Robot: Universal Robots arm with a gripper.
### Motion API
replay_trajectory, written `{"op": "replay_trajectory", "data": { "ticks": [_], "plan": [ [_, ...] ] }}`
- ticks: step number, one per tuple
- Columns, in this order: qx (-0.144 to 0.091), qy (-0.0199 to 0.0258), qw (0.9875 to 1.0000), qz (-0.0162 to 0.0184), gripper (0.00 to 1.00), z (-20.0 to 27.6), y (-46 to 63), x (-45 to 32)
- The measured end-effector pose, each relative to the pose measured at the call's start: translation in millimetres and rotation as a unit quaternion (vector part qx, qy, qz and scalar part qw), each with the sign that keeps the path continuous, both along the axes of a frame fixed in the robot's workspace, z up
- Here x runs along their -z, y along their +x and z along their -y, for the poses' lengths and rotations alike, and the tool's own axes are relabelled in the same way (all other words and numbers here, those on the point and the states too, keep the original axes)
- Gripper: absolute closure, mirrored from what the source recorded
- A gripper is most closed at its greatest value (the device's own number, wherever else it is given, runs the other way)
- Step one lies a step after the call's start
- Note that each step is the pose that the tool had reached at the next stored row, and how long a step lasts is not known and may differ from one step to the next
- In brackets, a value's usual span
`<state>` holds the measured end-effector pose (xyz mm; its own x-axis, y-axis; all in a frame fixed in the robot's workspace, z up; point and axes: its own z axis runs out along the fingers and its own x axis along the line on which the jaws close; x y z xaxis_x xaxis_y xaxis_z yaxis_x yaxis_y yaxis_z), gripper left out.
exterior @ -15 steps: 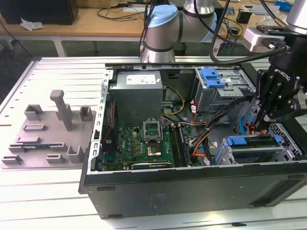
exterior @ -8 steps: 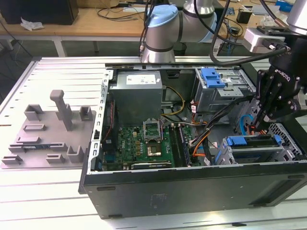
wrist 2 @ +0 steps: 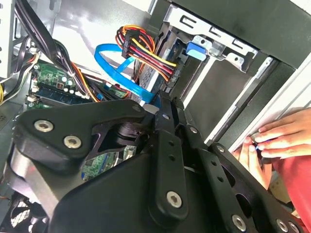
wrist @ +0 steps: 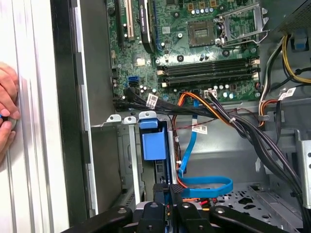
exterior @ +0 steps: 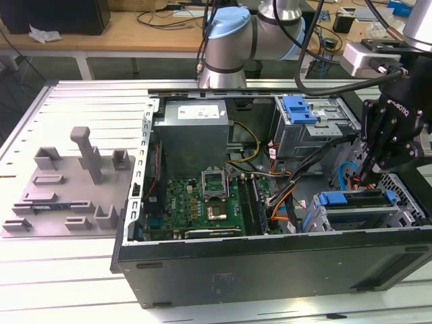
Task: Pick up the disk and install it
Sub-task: 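Insert the second disk wire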
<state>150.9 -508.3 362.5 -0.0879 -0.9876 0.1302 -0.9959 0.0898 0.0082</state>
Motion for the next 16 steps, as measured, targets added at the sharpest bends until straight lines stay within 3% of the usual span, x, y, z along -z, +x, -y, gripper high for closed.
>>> {"op": "replay_trajectory", "data": {
  "ticks": [3, 7, 10, 16],
  "plan": [
    [-0.002, 0.0007, 1.0000, 0.0058, 0.84, 0.4, -0.3, 0.4],
    [-0.003, 0.0031, 1.0000, 0.0068, 0.84, 0.9, -2.7, 1.1],
    [-0.005, 0.0087, 0.9999, 0.0112, 0.84, 1.6, -3.5, 1.7],
    [-0.010, 0.0171, 0.9997, 0.0168, 0.84, 4.0, -6.4, 3.3]
  ]
}}
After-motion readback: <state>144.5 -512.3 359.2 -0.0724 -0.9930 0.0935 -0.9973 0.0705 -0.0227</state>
